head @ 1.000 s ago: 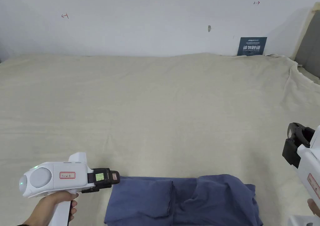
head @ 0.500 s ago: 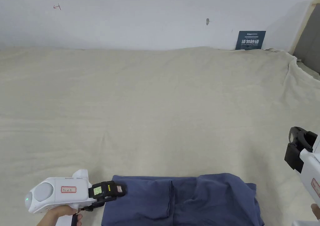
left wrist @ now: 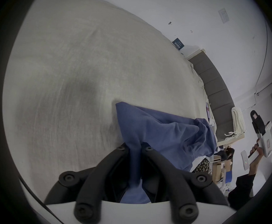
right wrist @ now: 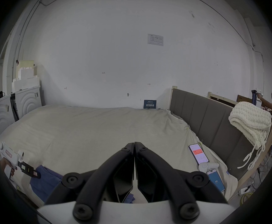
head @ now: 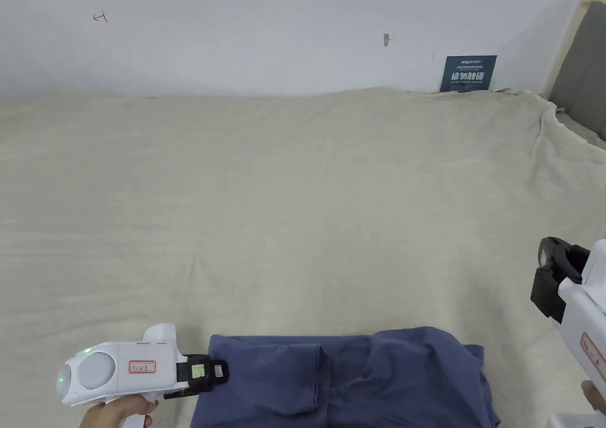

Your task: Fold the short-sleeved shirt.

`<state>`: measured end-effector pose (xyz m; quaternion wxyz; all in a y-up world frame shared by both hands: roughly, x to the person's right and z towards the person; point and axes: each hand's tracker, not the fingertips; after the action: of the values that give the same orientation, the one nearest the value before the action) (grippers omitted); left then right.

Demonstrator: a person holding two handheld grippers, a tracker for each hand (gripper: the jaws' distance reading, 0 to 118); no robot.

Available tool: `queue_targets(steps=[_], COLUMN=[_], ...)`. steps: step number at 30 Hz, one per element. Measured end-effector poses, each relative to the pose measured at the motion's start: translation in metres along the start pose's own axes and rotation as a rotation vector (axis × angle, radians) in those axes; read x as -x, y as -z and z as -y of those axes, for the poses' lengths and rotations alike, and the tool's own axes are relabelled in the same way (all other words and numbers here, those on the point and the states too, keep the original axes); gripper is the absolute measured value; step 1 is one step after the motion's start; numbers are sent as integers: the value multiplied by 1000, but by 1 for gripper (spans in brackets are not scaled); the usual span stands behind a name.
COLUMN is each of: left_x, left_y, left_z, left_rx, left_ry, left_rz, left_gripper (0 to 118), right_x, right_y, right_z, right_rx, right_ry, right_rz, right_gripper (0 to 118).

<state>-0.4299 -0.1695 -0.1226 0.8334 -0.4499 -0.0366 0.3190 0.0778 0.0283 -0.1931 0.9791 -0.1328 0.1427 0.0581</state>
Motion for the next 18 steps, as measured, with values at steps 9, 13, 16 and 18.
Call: queue_targets(steps=[9, 13, 16, 18], left_x=[-2, 22, 18, 12], left_y=[-56, -92, -114, -123], left_z=[-3, -5, -1, -2], left_rx=[-63, -87, -92, -99], left_ry=[-27, -64, -66, -77], left_rz=[-69, -140, -189, -219], left_gripper=[8, 8, 8, 8], right_x=[0, 1, 1, 1], right_y=[-3, -6, -6, -7], right_z=[-10, -12, -12, -11], right_rx=[-33, -46, -50, -51], right_ry=[4, 7, 10, 15], right_rz=[-15, -27, -36, -42], right_gripper=[1, 1, 1, 1])
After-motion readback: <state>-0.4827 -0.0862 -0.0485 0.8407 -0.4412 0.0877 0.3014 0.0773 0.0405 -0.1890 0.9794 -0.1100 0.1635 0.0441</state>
